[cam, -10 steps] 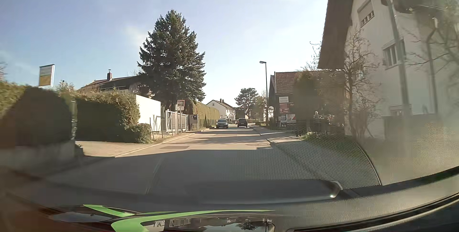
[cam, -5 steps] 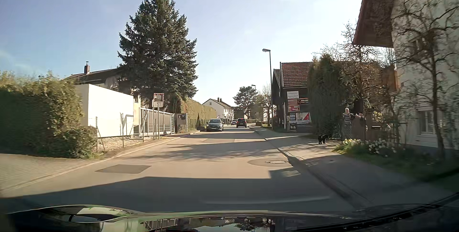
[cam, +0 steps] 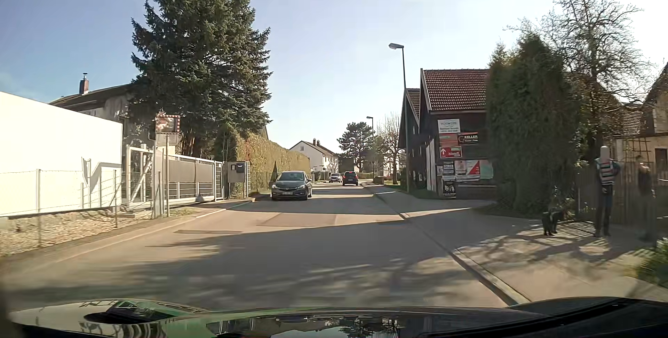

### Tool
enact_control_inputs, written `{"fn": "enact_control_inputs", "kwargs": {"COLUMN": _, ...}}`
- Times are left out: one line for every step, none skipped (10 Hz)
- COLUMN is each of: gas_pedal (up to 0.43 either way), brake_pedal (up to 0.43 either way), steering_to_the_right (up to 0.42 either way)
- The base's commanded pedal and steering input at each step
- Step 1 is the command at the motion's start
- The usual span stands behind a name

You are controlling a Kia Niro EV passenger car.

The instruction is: Follow the waypoints while adhering to traffic rules and regulations

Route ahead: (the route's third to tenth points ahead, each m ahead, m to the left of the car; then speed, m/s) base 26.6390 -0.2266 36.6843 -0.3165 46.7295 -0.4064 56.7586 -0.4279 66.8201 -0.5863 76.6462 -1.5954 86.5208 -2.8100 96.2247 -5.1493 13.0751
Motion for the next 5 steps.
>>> {"fn": "enact_control_inputs", "kwargs": {"gas_pedal": 0.13, "brake_pedal": 0.0, "steering_to_the_right": 0.002}}
{"fn": "enact_control_inputs", "kwargs": {"gas_pedal": 0.13, "brake_pedal": 0.0, "steering_to_the_right": 0.002}}
{"fn": "enact_control_inputs", "kwargs": {"gas_pedal": 0.13, "brake_pedal": 0.0, "steering_to_the_right": 0.002}}
{"fn": "enact_control_inputs", "kwargs": {"gas_pedal": 0.13, "brake_pedal": 0.0, "steering_to_the_right": 0.002}}
{"fn": "enact_control_inputs", "kwargs": {"gas_pedal": 0.13, "brake_pedal": 0.0, "steering_to_the_right": 0.002}}
